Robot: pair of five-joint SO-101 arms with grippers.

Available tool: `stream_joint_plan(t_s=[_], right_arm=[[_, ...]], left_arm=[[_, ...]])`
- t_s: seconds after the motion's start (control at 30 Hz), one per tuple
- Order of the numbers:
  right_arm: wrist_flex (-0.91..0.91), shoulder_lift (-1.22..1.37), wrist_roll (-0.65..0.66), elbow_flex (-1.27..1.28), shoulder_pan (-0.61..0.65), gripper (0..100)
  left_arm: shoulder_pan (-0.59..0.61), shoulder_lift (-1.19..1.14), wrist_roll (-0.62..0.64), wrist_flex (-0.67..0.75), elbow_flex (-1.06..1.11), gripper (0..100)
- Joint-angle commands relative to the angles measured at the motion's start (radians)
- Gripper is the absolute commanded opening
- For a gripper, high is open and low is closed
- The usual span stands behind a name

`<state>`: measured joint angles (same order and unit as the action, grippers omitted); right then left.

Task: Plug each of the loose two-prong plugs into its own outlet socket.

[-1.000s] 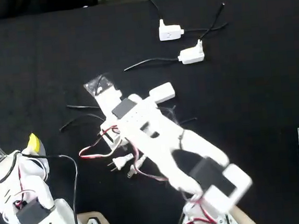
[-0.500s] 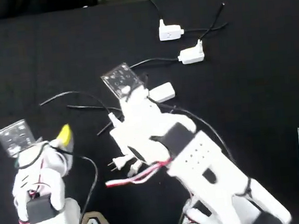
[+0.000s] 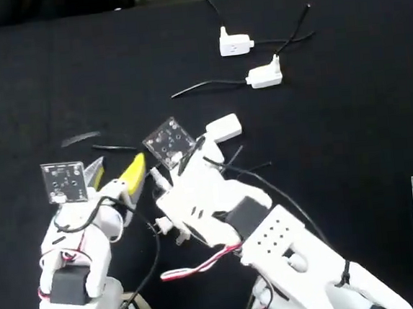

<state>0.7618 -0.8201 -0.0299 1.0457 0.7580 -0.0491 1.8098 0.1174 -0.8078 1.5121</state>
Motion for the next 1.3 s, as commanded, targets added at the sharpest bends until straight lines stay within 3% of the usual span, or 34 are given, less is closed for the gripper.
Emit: stream_joint_plan(t_s=[0.0, 0.2, 0.4, 0.6, 0.97, 1.17, 1.27], right_arm=[[-0.023, -0.045, 0.008, 0.025, 0.058, 1.2], [-0.018, -0.107, 0.008, 0.065, 0.052, 1.2], [-0.015, -0.223, 0.006, 0.12, 0.058, 1.2], [-0.018, -0.271, 0.006, 0.166, 0.089, 1.2], [-0.018, -0.268, 0.012, 0.182, 0.089, 1.2], [-0.023, -0.268, 0.014, 0.188, 0.041, 1.2], [-0.021, -0.268, 0.017, 0.182, -0.009, 1.2]], left_arm=[[-0.088, 0.006, -0.028, 0.046, -0.004, 27], [-0.09, 0.006, -0.074, 0.035, -0.001, 27], [0.045, 0.006, -0.068, 0.034, 0.001, 27], [-0.079, 0.006, -0.077, 0.017, -0.002, 27], [-0.28, 0.009, -0.233, -0.247, -0.127, 27], [-0.274, 0.009, -0.238, -0.247, -0.13, 27], [-0.186, 0.009, -0.23, -0.23, -0.134, 27]])
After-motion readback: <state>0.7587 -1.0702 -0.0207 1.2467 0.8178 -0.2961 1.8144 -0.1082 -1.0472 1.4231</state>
